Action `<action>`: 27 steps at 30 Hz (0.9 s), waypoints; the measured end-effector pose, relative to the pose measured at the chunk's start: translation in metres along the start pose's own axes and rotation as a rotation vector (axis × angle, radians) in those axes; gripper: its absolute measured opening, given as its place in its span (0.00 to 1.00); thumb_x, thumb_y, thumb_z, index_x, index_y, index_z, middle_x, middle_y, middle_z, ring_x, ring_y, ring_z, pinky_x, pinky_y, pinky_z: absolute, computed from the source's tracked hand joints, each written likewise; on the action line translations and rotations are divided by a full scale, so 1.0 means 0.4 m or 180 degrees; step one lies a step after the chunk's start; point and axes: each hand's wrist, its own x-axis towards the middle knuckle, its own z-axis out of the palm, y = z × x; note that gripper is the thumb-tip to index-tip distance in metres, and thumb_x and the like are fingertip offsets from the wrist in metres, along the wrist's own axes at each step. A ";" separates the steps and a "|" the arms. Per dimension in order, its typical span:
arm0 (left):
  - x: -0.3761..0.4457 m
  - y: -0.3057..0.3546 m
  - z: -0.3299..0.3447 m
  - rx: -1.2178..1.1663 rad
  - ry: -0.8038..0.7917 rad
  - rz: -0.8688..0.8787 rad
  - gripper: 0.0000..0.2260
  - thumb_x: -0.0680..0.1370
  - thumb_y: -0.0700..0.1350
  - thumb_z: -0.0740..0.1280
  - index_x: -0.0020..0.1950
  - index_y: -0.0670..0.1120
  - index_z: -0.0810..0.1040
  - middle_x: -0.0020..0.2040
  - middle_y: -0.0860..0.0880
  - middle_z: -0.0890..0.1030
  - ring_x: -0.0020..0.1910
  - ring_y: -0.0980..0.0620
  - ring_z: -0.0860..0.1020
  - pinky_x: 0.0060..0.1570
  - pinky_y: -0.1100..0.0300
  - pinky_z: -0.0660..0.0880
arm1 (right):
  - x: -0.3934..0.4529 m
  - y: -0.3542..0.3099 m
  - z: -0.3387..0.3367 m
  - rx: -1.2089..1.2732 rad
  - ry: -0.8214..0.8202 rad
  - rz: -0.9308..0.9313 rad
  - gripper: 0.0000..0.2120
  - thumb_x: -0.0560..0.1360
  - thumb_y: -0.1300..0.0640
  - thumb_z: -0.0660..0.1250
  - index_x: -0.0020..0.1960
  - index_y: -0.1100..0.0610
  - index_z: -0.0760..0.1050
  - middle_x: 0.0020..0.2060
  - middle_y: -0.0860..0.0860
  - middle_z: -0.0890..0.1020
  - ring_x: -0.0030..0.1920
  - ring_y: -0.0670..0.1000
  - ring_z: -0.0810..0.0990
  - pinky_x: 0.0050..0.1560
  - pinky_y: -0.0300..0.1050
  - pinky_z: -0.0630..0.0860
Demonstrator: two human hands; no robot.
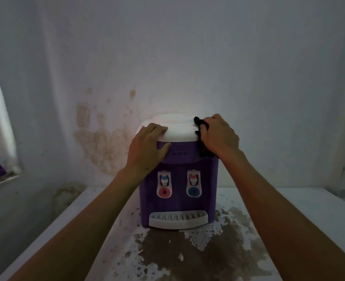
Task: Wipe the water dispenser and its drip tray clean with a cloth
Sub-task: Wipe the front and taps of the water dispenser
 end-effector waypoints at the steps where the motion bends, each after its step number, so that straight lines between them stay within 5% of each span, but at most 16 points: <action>1: -0.001 0.003 -0.001 -0.0013 -0.0004 -0.0015 0.21 0.75 0.50 0.74 0.66 0.45 0.78 0.62 0.49 0.79 0.58 0.47 0.77 0.58 0.51 0.78 | -0.010 0.020 0.002 0.0124 0.0074 -0.0006 0.15 0.84 0.49 0.57 0.62 0.53 0.78 0.59 0.49 0.74 0.46 0.53 0.77 0.43 0.47 0.72; 7: -0.032 0.023 0.000 -0.0127 -0.0193 -0.0179 0.26 0.77 0.45 0.73 0.74 0.44 0.72 0.69 0.49 0.75 0.66 0.45 0.74 0.70 0.40 0.71 | -0.129 0.048 0.046 0.0353 0.0522 0.0121 0.15 0.81 0.56 0.64 0.67 0.59 0.73 0.61 0.55 0.74 0.46 0.59 0.81 0.41 0.49 0.76; 13: -0.035 0.020 -0.023 0.0016 -0.0631 -0.0189 0.31 0.79 0.42 0.68 0.81 0.47 0.62 0.78 0.49 0.66 0.77 0.45 0.63 0.79 0.42 0.51 | -0.198 0.087 0.009 0.0139 -0.0452 0.0184 0.15 0.77 0.54 0.70 0.63 0.52 0.76 0.55 0.53 0.81 0.52 0.56 0.81 0.48 0.50 0.77; 20: -0.072 0.010 -0.036 -0.0027 -0.0994 -0.0202 0.36 0.80 0.46 0.68 0.83 0.52 0.52 0.83 0.50 0.53 0.82 0.44 0.47 0.78 0.40 0.48 | -0.220 0.127 -0.056 0.1347 -0.0626 0.1061 0.19 0.78 0.54 0.70 0.67 0.53 0.73 0.52 0.53 0.81 0.43 0.47 0.79 0.41 0.40 0.72; 24: -0.116 0.017 -0.027 -0.0397 -0.0310 -0.0562 0.31 0.80 0.44 0.69 0.81 0.48 0.61 0.81 0.48 0.62 0.80 0.46 0.59 0.76 0.48 0.60 | -0.228 0.125 -0.057 0.1460 -0.0633 0.0927 0.16 0.78 0.54 0.70 0.65 0.53 0.76 0.53 0.51 0.82 0.45 0.46 0.81 0.42 0.37 0.73; 27: -0.146 0.022 -0.022 -0.0638 0.0267 -0.1072 0.22 0.79 0.41 0.69 0.73 0.42 0.73 0.68 0.45 0.74 0.62 0.49 0.74 0.59 0.58 0.73 | -0.234 0.115 -0.042 0.1571 -0.0576 0.0793 0.14 0.78 0.54 0.70 0.63 0.53 0.77 0.55 0.50 0.81 0.52 0.51 0.81 0.50 0.43 0.75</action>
